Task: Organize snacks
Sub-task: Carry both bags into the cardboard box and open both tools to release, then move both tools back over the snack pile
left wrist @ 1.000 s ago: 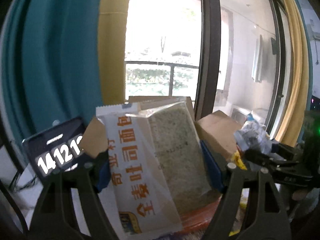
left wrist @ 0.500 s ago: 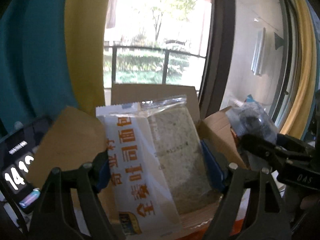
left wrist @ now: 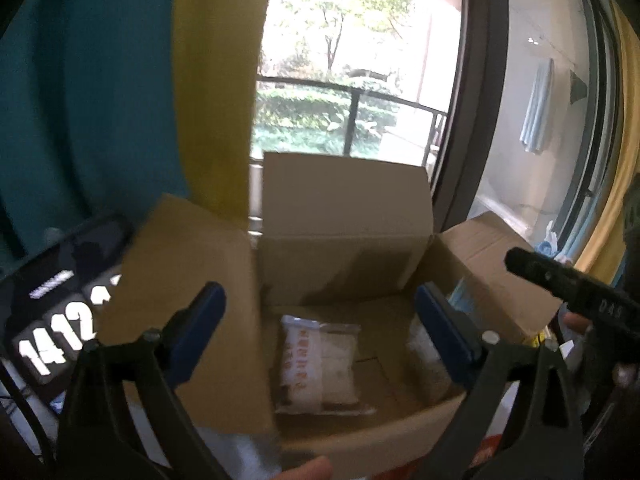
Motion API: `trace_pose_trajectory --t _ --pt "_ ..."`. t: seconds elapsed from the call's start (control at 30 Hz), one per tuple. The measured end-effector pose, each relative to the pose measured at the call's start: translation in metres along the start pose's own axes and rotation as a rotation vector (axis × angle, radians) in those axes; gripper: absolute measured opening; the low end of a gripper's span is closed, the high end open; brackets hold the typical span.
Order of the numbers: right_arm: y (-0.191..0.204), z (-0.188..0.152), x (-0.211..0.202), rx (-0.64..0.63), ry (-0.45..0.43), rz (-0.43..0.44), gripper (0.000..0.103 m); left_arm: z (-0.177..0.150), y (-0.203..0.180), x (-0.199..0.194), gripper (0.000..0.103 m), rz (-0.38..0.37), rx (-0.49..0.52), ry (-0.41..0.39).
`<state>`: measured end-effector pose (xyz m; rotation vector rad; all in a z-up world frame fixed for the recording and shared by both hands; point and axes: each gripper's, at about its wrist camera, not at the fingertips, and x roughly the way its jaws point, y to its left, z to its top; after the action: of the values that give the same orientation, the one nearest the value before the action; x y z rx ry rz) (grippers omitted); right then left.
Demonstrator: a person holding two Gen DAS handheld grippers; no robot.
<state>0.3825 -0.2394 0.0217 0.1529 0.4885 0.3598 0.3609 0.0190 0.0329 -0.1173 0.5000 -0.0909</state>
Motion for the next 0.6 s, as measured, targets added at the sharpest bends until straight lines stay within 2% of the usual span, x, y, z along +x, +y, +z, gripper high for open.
trace_pose_trajectory --t 0.23,0.43,0.6 --pt "0.029 -0.022 -0.058 -0.113 -0.023 0.049 0.089 -0.012 0.006 -0.068 0.097 0.043 0.018 -0.049" --pt "0.038 -0.05 -0.099 -0.121 -0.022 0.098 0.089 -0.037 -0.004 -0.117 0.097 0.036 0.043 -0.078" --pt "0.045 -0.074 -0.124 -0.116 -0.01 0.124 0.089 -0.064 -0.01 -0.136 0.097 0.015 0.032 -0.063"
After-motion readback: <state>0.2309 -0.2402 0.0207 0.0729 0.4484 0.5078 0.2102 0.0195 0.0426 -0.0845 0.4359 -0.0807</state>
